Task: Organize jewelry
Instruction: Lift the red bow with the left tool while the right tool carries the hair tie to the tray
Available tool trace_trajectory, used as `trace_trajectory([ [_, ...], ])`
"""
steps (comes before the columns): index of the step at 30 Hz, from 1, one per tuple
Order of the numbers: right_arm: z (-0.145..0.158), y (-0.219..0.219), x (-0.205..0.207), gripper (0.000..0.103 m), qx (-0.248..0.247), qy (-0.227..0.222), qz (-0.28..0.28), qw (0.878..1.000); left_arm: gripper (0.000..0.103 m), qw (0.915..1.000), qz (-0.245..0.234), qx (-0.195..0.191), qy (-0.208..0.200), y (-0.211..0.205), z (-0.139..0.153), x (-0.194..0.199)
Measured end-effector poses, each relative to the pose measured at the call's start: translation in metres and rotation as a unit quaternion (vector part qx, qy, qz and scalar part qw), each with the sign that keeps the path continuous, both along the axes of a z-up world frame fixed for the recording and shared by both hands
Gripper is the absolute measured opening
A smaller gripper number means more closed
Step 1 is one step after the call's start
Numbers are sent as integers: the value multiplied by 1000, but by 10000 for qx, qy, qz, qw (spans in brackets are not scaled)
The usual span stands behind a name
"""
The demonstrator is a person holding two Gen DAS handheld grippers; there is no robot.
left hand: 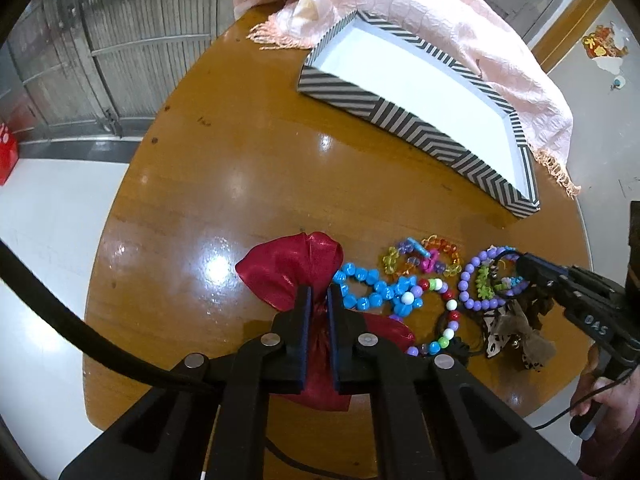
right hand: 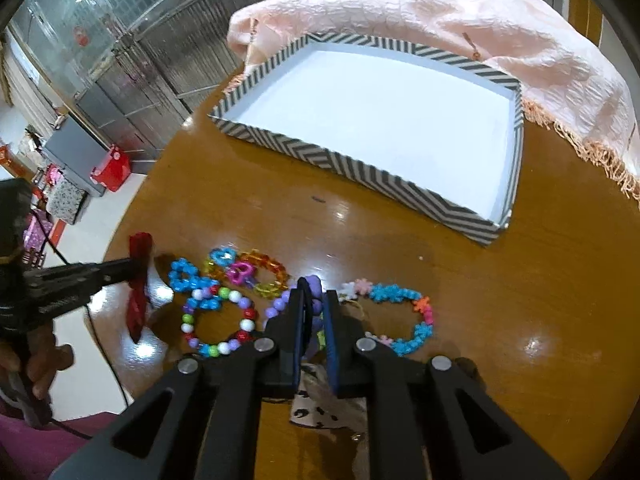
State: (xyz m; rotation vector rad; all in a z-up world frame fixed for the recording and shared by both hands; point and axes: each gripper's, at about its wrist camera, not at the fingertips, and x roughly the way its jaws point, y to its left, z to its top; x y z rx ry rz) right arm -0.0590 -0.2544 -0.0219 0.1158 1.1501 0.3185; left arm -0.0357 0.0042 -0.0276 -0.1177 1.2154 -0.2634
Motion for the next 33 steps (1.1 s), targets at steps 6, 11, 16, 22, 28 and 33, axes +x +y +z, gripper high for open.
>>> trace_trajectory([
  [6,-20,-7,-2,10,-392,195,-74,9990,2,10000,-43,43,-8,0,-1,1],
  [11,-26,-12,-5,10,-385,223,-89,9990,2,10000,-65,61,17,-3,-2,2],
  [16,-14,-17,-8,10,-194,128,-91,9997,2,9999,-92,62,-61,-1,4,5],
  [22,20,-24,-5,10,238,-221,-115,9994,2,9997,-133,-96,-157,1,16,16],
  [28,23,-23,0,11,165,-264,-105,9995,2,9995,-146,-95,-253,4,23,23],
  [33,-3,-27,1,57,-92,255,-166,9995,2,9997,-119,-56,-193,6,17,24],
])
